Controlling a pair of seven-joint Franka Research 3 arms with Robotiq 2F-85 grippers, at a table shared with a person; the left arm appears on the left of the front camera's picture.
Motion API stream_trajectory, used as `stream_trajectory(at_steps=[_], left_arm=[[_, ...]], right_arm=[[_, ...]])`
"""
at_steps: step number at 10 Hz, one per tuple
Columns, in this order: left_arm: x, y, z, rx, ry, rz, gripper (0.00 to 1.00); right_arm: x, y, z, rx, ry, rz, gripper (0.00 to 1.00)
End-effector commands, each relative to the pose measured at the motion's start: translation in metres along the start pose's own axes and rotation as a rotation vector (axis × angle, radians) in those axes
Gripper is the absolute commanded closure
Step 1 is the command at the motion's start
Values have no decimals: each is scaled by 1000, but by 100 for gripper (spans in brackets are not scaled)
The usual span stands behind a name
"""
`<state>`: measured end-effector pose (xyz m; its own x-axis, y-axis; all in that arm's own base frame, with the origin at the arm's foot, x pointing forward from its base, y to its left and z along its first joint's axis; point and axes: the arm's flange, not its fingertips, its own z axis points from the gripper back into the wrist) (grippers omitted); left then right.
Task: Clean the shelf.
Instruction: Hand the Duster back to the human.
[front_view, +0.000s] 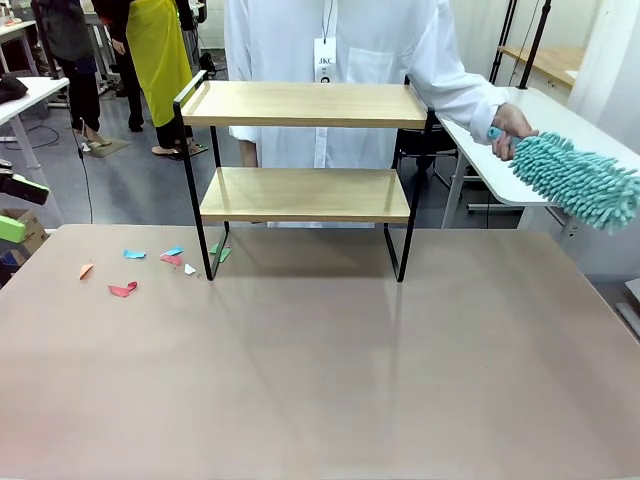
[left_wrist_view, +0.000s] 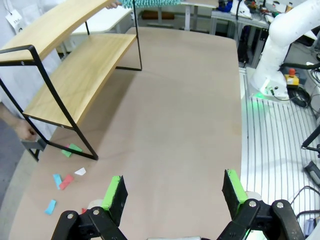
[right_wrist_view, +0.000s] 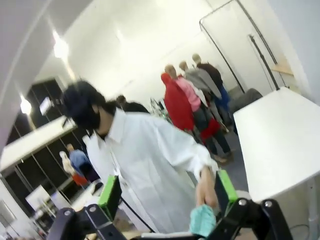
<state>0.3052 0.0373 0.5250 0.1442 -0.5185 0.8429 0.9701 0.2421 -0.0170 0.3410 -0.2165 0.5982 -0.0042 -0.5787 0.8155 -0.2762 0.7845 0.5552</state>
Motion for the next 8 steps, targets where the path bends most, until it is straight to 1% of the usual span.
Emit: stream_trajectory(at_steps=[1, 2, 3, 4, 8], left_arm=[[1, 2, -1, -2, -26, -20, 0], [1, 2, -1, -2, -26, -20, 0], [1, 2, -1, -2, -26, -20, 0], [1, 2, -1, -2, -26, -20, 0], [1, 2, -1, -2, -26, -20, 0]], right_arm=[[30, -21, 2, 34, -49, -110, 0], [35, -28, 2, 36, -48, -143, 0], [32, -37, -6, 13, -12, -136, 0], [35, -16, 11, 19, -61, -92, 0], [35, -16, 11, 19, -61, -92, 0]])
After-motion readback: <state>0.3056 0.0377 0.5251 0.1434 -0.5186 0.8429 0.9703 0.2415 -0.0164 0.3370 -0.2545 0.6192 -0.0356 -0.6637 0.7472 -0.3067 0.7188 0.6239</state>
